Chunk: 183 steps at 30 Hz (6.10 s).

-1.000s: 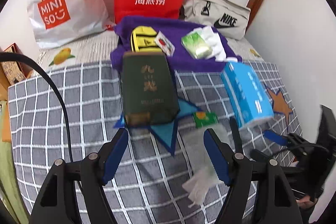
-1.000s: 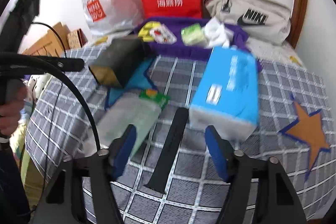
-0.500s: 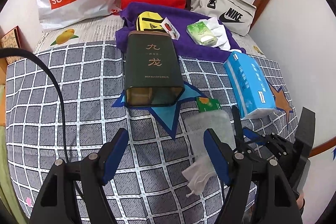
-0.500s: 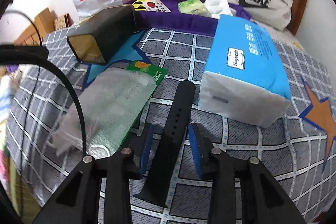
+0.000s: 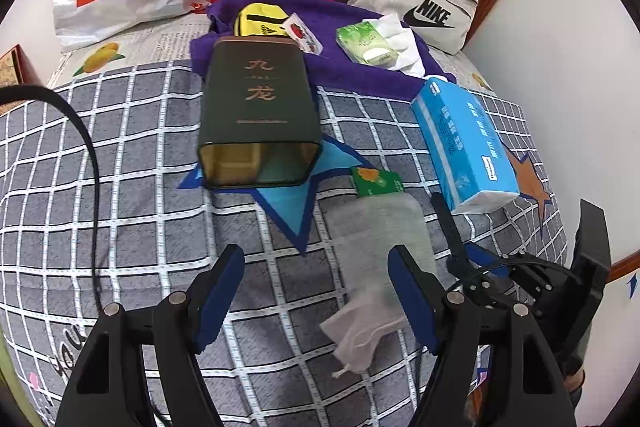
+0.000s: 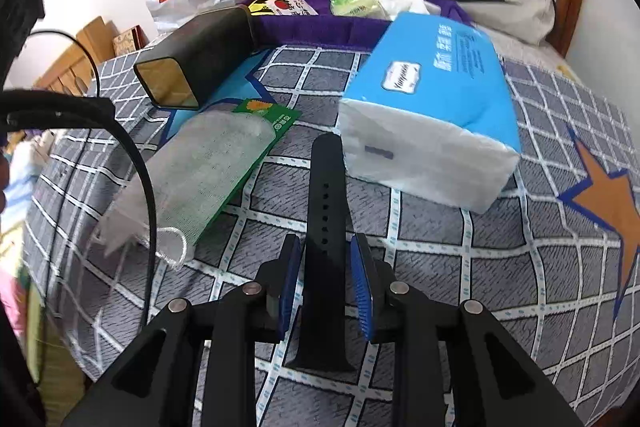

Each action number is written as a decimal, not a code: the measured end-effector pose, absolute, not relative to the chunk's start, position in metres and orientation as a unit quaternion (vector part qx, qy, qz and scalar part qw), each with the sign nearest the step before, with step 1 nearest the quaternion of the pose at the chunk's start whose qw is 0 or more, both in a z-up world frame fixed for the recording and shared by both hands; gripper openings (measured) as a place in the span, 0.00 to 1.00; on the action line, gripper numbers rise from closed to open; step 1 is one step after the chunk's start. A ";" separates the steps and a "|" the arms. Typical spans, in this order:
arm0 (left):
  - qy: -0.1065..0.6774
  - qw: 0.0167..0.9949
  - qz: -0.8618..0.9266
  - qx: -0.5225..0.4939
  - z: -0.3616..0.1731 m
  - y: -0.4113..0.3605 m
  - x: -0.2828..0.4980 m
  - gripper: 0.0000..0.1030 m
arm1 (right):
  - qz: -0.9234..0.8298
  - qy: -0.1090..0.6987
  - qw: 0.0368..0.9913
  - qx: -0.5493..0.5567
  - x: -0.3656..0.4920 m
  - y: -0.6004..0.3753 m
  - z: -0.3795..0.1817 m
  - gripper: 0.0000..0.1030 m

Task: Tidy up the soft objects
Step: 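Grasp the black strap with the right gripper while the left grasps the white mesh pouch, then carry the black strap and the mesh pouch over the purple towel with both grippers, then lower and release the strap and the mesh pouch onto the purple towel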

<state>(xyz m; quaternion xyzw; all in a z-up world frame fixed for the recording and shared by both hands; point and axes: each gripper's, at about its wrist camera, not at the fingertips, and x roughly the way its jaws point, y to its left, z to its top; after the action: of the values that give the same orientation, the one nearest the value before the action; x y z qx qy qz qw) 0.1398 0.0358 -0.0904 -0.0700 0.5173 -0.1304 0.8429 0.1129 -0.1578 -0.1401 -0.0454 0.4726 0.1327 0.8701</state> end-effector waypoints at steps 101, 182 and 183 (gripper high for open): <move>0.421 0.885 -0.157 -0.120 -0.009 0.082 0.231 0.07 | 0.206 0.414 0.886 -0.040 0.221 -0.127 -0.034 0.20; 0.548 0.807 -0.184 -0.118 -0.100 0.017 0.425 0.07 | 0.128 0.499 0.856 -0.033 0.439 -0.146 -0.115 0.20; 0.549 0.806 -0.185 -0.119 -0.101 0.017 0.426 0.07 | 0.127 0.499 0.857 -0.035 0.439 -0.145 -0.115 0.21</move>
<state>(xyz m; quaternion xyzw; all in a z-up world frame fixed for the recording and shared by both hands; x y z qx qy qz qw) 0.4256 0.0171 -0.1007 -0.1191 0.5491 -0.1846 0.8064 0.4389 -0.1448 -0.1146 -0.0346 0.4990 0.1271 0.8566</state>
